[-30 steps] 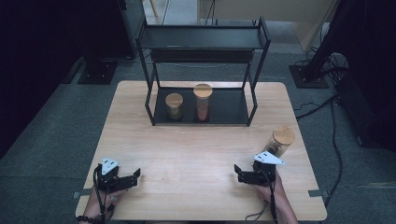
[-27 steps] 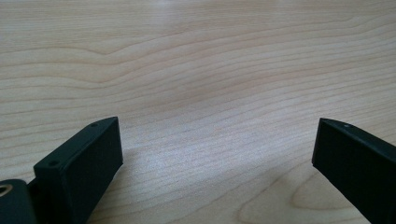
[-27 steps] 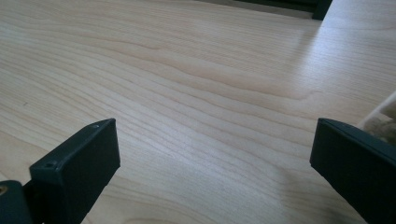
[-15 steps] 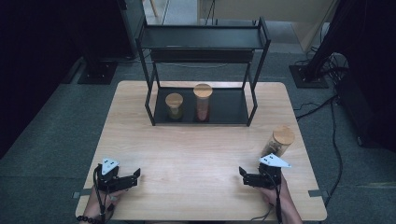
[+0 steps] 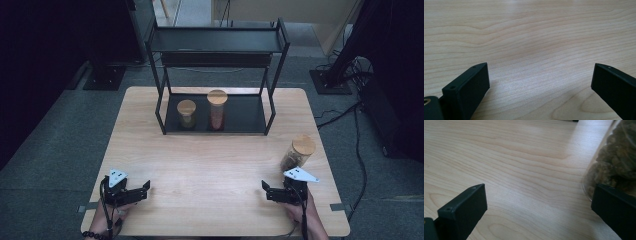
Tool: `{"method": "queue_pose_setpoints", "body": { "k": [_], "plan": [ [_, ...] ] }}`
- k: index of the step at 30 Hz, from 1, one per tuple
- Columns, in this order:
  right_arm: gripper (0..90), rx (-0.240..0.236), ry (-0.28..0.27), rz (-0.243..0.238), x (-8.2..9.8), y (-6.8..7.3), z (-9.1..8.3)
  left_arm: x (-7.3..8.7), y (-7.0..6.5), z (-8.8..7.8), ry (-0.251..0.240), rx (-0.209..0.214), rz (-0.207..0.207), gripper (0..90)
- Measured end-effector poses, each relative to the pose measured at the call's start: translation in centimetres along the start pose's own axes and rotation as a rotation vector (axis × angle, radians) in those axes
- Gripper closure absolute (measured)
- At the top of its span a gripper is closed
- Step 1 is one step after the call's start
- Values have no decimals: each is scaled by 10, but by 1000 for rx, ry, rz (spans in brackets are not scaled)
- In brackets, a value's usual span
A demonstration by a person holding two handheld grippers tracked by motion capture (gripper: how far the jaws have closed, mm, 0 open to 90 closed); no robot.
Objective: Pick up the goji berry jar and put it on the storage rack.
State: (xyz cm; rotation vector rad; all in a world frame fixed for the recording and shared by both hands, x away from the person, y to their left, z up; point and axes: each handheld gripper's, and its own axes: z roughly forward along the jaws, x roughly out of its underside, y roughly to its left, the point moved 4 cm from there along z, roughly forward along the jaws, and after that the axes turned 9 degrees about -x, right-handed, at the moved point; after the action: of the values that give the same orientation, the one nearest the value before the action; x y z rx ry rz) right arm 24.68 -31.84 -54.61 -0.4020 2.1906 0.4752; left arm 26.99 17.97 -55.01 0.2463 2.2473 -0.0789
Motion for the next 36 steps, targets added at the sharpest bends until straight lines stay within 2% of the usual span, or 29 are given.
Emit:
{"method": "queue_pose_setpoints", "body": {
  "k": [22,29,34,36],
  "plan": [
    [0,39,0,19,14,-27,-28,0,0,0,2,-6,3,20],
    [0,58,4,26,18,-40,-38,0,0,0,2,-7,5,20],
    [0,57,9,54,24,-50,-44,0,0,0,4,-8,6,20],
    [0,68,10,46,25,-52,-46,0,0,0,4,-9,5,20]
  ]
}}
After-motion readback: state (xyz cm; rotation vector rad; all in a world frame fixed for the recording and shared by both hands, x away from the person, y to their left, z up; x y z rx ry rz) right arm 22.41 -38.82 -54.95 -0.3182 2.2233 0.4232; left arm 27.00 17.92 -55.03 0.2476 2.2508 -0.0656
